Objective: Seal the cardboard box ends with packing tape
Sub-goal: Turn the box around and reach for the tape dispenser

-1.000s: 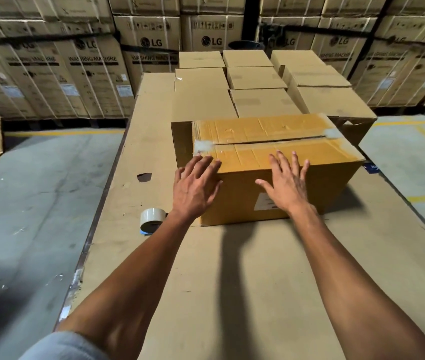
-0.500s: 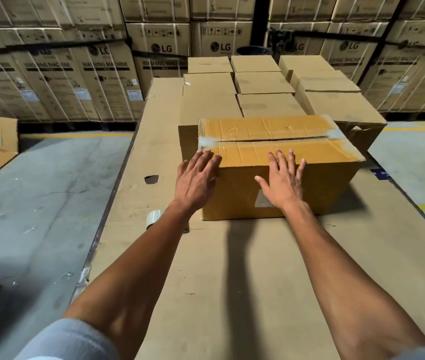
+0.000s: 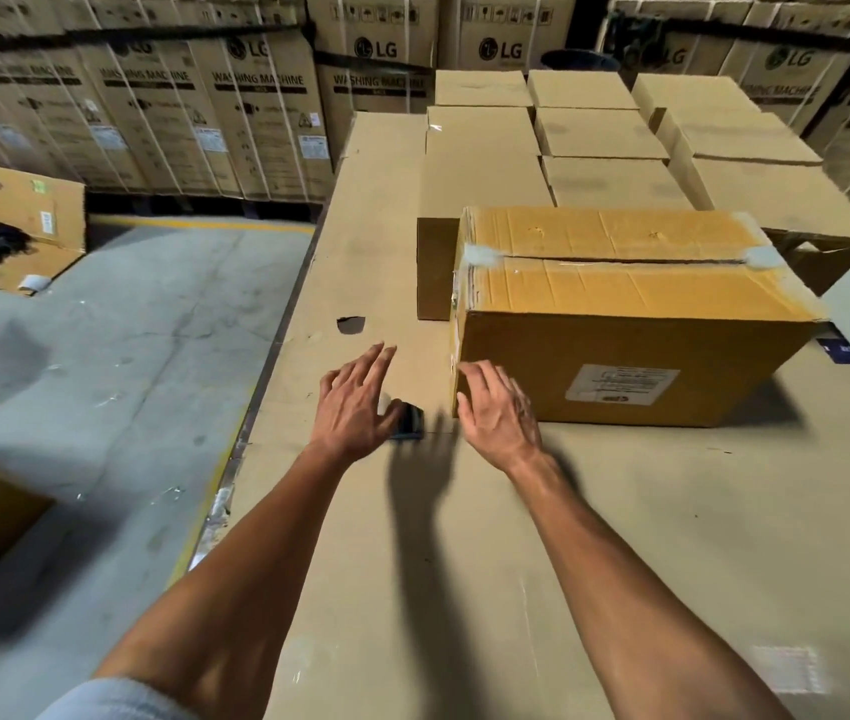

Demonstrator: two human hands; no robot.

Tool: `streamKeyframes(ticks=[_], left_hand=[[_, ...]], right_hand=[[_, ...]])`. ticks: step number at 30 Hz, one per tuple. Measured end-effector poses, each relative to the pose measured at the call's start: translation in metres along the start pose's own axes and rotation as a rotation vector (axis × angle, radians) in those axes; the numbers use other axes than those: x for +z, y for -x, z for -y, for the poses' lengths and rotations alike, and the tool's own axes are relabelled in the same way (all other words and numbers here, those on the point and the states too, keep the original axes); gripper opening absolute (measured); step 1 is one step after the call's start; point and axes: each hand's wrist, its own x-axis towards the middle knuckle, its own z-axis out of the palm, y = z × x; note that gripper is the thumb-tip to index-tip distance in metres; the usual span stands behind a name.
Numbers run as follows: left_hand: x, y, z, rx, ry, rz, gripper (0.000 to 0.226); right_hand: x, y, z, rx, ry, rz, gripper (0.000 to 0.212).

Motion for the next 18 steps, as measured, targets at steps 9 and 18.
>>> streamKeyframes(ticks=[9,18], left_hand=[[0.04,0.009,0.05,-0.026,0.019,0.134,0.076],[0.072,0.008,0.067,0.034,0.015,0.136,0.075]], right_hand=[[0.091,-0.016,0.014,0.445,-0.321,0.428,0.036],[0.134,-0.035,0.023,0.75,-0.471,0.41,0.024]])
